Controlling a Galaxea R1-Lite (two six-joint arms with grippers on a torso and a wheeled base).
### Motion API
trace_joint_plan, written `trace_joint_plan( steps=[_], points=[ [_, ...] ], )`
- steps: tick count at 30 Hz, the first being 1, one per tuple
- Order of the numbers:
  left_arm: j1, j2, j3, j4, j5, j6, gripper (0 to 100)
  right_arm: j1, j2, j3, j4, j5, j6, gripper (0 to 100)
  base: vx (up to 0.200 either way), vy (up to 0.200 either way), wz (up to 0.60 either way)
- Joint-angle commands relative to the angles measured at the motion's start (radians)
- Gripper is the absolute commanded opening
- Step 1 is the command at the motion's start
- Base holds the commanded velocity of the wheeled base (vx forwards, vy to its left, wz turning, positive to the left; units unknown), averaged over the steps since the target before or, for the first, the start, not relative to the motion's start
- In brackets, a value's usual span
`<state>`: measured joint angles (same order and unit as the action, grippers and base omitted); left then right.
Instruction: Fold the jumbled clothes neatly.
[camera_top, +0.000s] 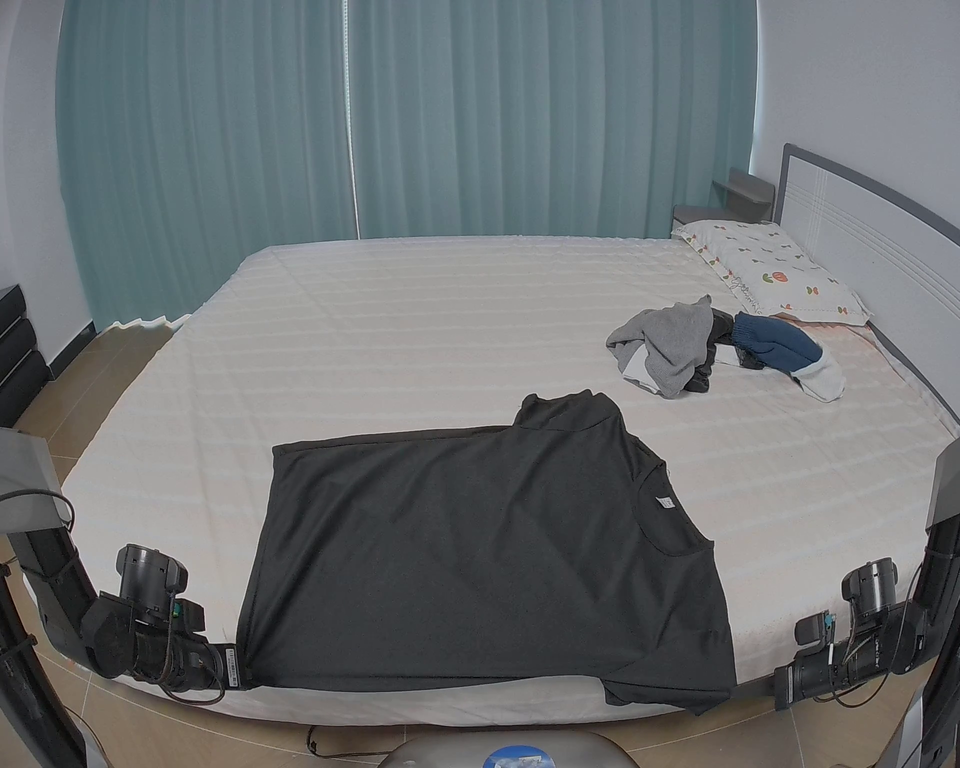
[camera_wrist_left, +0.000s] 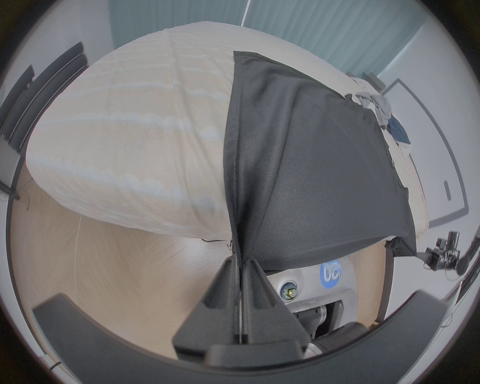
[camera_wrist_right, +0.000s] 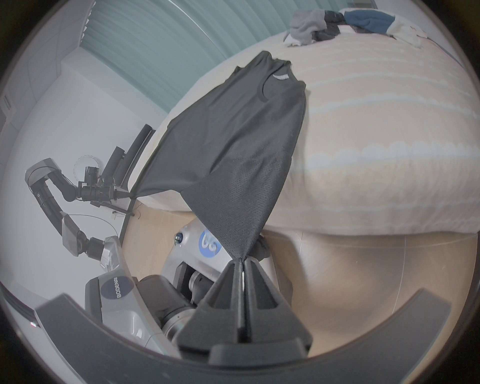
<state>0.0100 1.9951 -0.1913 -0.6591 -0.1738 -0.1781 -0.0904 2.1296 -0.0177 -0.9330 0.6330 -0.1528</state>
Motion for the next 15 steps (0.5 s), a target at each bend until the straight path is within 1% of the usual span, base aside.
trace_joint_plan(
  steps=[1,5,7,9,13,15],
  points=[
    [0.007,-0.006,0.024,0.001,0.000,0.029,0,0.000,-0.007,0.018,0.036,-0.003,-0.018,0,0.000,0.000,0.00],
    [0.024,-0.007,0.033,0.003,0.013,0.054,0,-0.002,-0.026,0.018,0.117,0.008,-0.024,0,0.000,0.000,0.00],
    [0.025,-0.007,0.041,0.003,0.019,0.069,0,-0.003,-0.034,0.018,0.132,0.008,-0.024,0,0.000,0.000,0.00],
    [0.025,-0.012,0.062,0.003,0.020,0.111,0,-0.003,-0.060,0.018,0.174,0.008,-0.024,0,0.000,0.000,0.00],
    [0.024,-0.035,0.076,0.009,0.028,0.121,0,0.005,-0.092,0.018,0.230,0.008,-0.027,0,0.000,0.000,0.00],
    [0.024,-0.045,0.087,0.010,0.047,0.126,0,0.006,-0.103,0.018,0.258,0.007,-0.037,0,0.000,0.000,0.00]
  ],
)
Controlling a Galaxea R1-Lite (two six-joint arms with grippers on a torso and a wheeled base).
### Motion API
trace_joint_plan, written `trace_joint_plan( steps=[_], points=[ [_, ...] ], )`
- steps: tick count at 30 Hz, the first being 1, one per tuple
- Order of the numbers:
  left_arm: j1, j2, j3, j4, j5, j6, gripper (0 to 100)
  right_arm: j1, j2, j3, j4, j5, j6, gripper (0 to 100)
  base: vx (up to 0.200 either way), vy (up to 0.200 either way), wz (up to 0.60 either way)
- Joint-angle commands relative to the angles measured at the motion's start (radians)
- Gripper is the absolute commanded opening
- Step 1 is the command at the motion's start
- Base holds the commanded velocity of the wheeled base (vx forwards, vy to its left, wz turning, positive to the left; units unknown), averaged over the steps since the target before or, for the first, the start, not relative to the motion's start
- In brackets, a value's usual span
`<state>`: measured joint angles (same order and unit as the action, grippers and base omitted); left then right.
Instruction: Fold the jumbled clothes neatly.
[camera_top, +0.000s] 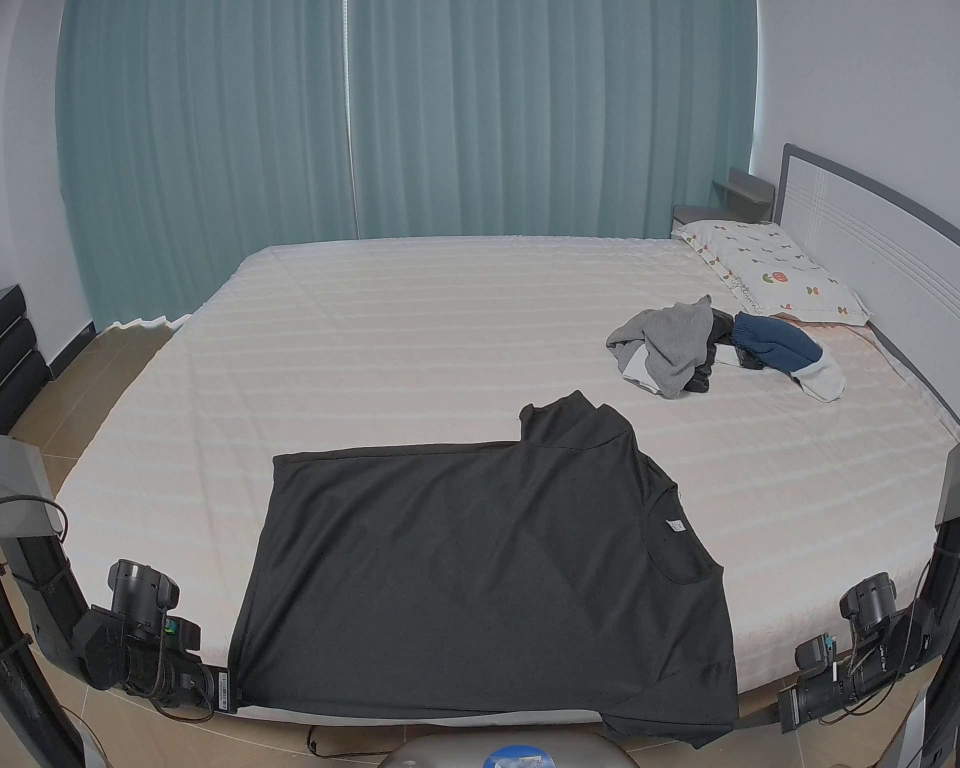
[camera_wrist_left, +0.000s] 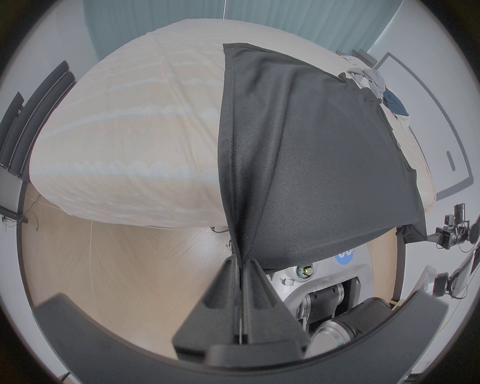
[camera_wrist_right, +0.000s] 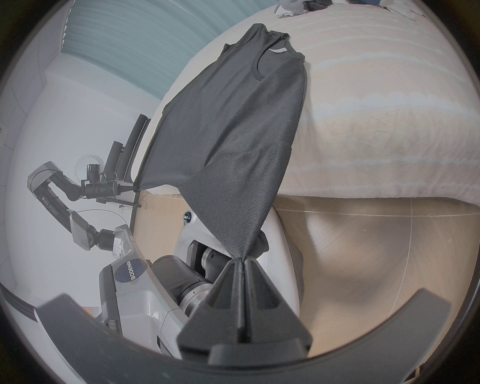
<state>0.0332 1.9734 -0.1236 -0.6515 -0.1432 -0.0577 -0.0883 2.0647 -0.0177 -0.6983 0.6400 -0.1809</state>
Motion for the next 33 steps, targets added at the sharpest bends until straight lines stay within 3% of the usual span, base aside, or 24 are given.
trace_joint_plan(
  steps=[1,7,15,19,21,25,26,27,29,33],
  points=[
    [-0.001,-0.027,0.024,0.003,0.025,0.012,0,0.004,-0.041,0.018,0.034,0.000,-0.012,0,0.000,0.000,0.00],
    [-0.003,-0.038,0.052,0.012,0.043,0.067,0,0.005,-0.077,0.018,0.102,0.000,-0.014,0,0.000,0.000,0.00],
    [-0.006,-0.102,0.010,0.145,0.057,0.073,0,0.004,-0.101,0.018,0.146,0.004,-0.017,0,0.000,0.000,0.00],
    [-0.007,-0.117,-0.014,0.142,0.050,0.038,0,-0.001,-0.110,0.018,0.085,0.013,-0.014,0,0.000,0.000,0.00],
    [-0.010,-0.140,-0.079,0.139,0.050,-0.056,0,-0.002,-0.124,0.015,-0.021,0.053,0.008,0,0.000,0.000,0.00],
    [-0.010,-0.156,-0.139,0.139,0.050,-0.142,0,0.004,-0.127,-0.001,-0.087,0.055,0.066,0,0.000,0.000,0.00],
    [-0.009,-0.171,-0.180,0.139,0.047,-0.192,0,0.005,-0.132,-0.034,-0.139,0.053,0.146,0,0.000,0.000,0.00],
    [-0.010,-0.171,-0.182,0.139,0.047,-0.194,0,0.005,-0.132,-0.038,-0.142,0.053,0.152,0,0.000,0.000,0.00],
    [-0.010,-0.174,-0.220,0.141,0.045,-0.232,0,0.012,-0.149,-0.087,-0.191,0.050,0.258,0,0.000,0.000,0.00],
    [-0.019,-0.165,-0.291,0.142,0.045,-0.315,0,0.053,-0.163,-0.173,-0.187,0.030,0.353,0,0.000,0.000,0.00]
  ],
)
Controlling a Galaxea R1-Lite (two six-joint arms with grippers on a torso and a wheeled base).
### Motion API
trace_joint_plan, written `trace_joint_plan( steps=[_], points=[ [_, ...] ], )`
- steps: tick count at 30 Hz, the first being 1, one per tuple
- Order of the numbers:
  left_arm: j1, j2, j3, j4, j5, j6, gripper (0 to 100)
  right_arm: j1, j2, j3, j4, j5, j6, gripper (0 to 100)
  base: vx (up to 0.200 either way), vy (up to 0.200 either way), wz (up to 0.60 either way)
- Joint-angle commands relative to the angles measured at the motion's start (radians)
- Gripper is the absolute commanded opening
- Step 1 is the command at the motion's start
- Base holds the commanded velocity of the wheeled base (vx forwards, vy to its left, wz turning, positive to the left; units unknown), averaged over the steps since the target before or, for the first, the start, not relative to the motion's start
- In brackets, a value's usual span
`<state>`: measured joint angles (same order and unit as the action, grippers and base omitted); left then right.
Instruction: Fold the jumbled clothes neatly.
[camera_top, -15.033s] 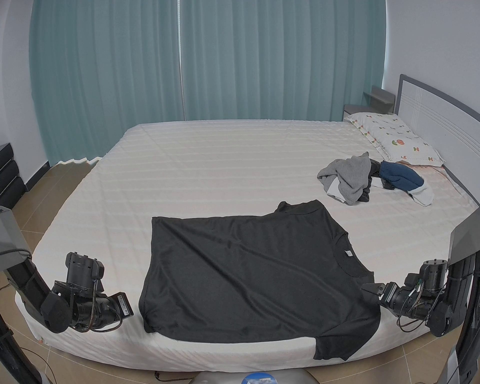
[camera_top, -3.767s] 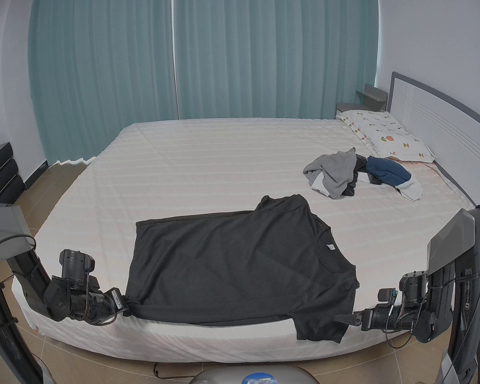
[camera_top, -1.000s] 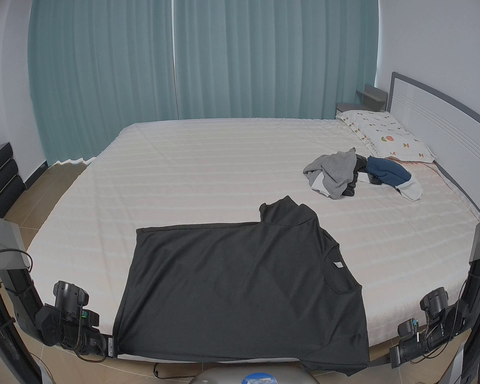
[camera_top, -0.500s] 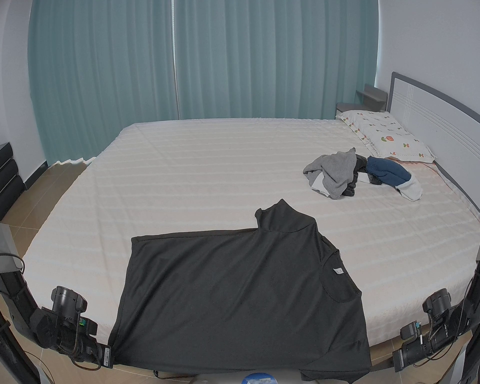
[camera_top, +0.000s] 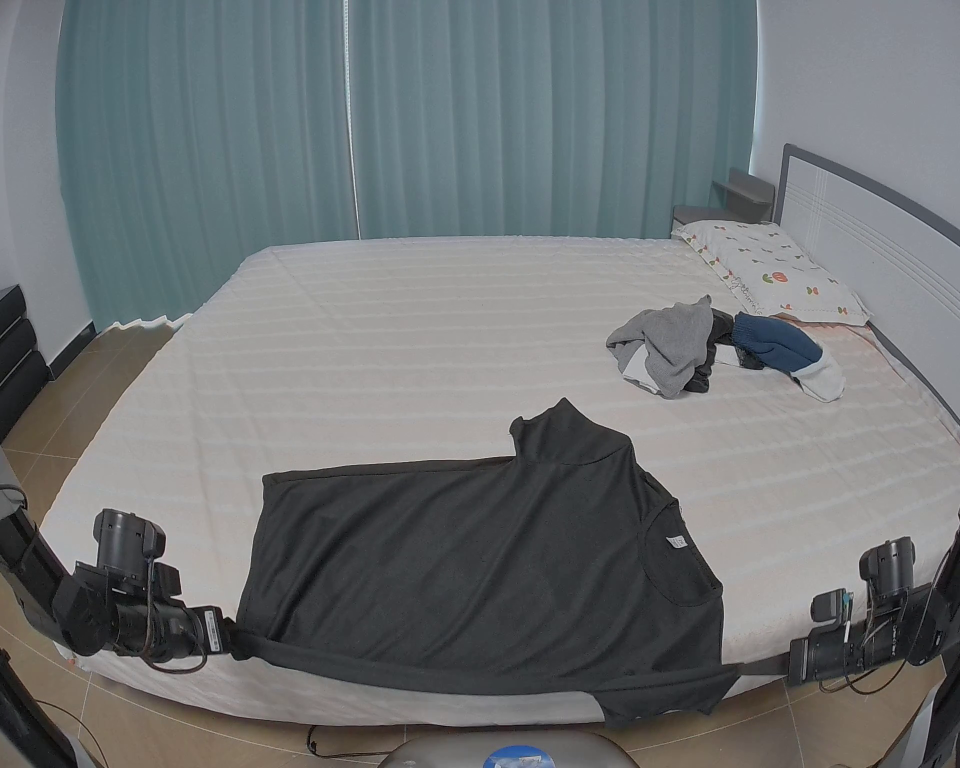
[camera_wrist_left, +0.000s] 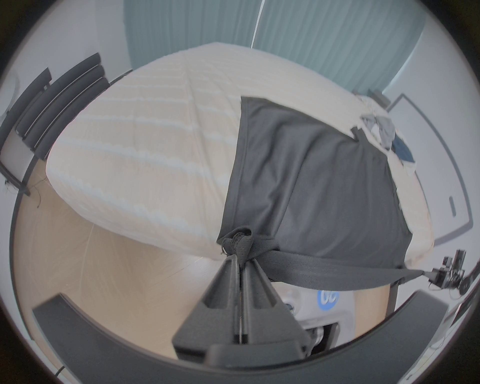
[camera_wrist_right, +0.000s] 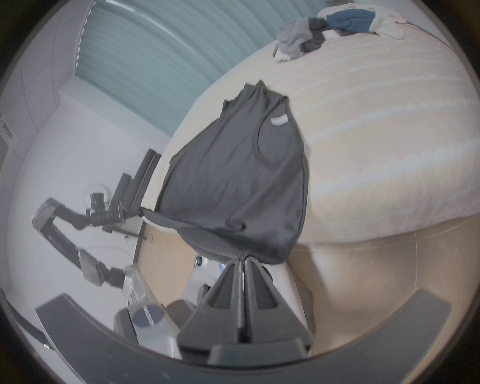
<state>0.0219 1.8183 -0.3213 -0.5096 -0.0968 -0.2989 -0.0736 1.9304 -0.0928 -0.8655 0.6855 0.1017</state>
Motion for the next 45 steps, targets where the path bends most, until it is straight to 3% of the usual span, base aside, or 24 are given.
trace_joint_plan(
  steps=[1,6,16,24,33,45],
  points=[
    [-0.010,-0.008,-0.094,0.000,-0.001,-0.077,0,0.038,-0.027,-0.101,-0.020,-0.015,0.072,0,0.000,0.000,0.00],
    [-0.030,0.036,-0.176,0.003,0.000,-0.158,0,0.060,-0.004,-0.196,-0.017,-0.035,0.092,0,0.000,0.000,0.00],
    [-0.030,0.119,-0.239,0.016,0.008,-0.166,0,0.075,0.038,-0.303,-0.012,-0.038,0.156,0,0.000,0.000,0.00],
    [-0.016,0.041,-0.232,0.115,0.011,-0.166,0,0.077,-0.033,-0.301,-0.013,-0.037,0.185,0,0.000,0.000,0.00],
    [-0.007,0.006,-0.226,0.191,0.009,-0.164,0,0.066,-0.056,-0.236,-0.024,-0.038,0.185,0,0.000,0.000,0.00],
    [-0.005,0.134,-0.326,0.215,-0.001,-0.167,0,0.084,0.047,-0.349,-0.013,-0.043,0.187,0,0.000,0.000,0.00]
  ],
)
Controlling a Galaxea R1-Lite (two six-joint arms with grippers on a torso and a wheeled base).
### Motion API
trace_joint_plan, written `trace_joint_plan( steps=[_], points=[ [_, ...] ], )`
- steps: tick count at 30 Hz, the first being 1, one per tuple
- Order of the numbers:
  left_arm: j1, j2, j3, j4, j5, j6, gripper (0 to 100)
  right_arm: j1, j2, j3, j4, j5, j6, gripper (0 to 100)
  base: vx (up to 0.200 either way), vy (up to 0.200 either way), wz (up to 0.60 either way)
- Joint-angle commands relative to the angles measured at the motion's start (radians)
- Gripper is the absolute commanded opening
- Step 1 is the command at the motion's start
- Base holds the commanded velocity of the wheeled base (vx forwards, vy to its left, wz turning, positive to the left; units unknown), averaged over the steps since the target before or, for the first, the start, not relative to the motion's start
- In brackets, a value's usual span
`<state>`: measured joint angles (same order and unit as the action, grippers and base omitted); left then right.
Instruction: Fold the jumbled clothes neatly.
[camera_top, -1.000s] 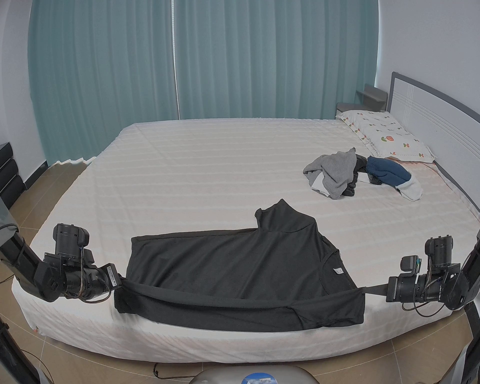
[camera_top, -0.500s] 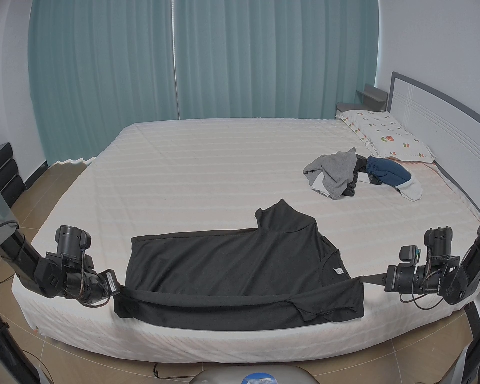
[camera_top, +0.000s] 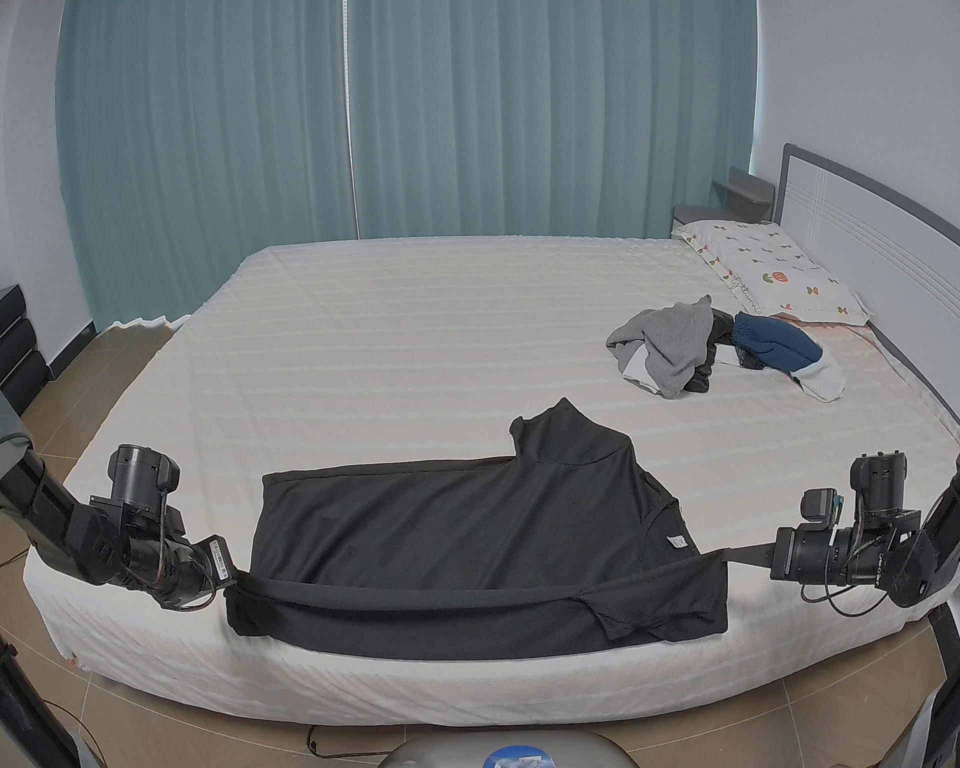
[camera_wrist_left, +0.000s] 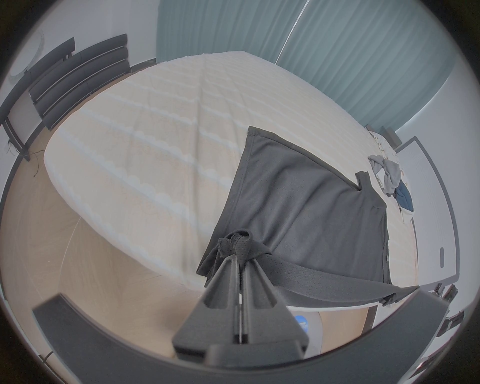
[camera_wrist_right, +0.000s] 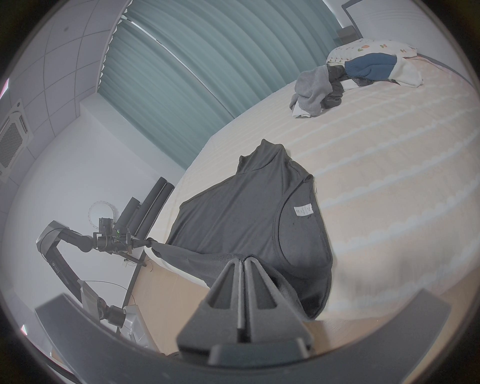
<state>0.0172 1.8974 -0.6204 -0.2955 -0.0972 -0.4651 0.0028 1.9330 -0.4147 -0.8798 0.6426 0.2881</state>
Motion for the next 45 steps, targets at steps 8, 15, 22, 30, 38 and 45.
trace_joint_plan(
  steps=[8,15,22,30,38,45],
  points=[
    [-0.008,0.176,-0.160,0.003,-0.001,-0.050,0,0.011,0.156,-0.119,-0.002,-0.003,0.040,0,0.000,0.000,0.00],
    [-0.008,0.244,-0.217,0.003,-0.001,-0.073,100,0.013,0.228,-0.161,-0.010,-0.003,0.040,0,0.000,0.000,0.00],
    [-0.006,0.255,-0.280,-0.001,-0.002,-0.207,100,0.005,0.238,-0.184,-0.022,-0.001,0.105,100,0.000,0.000,0.00],
    [0.012,0.138,-0.208,-0.005,-0.098,-0.259,100,0.013,0.075,-0.073,-0.044,-0.063,0.273,100,0.000,0.000,0.00],
    [0.010,0.094,-0.101,-0.010,-0.200,-0.306,100,0.155,0.038,0.010,-0.044,-0.251,0.542,100,0.000,0.000,0.00],
    [0.015,0.111,-0.028,-0.077,-0.239,-0.316,100,0.293,0.078,0.001,-0.044,-0.386,0.750,100,0.000,0.000,0.00]
  ],
)
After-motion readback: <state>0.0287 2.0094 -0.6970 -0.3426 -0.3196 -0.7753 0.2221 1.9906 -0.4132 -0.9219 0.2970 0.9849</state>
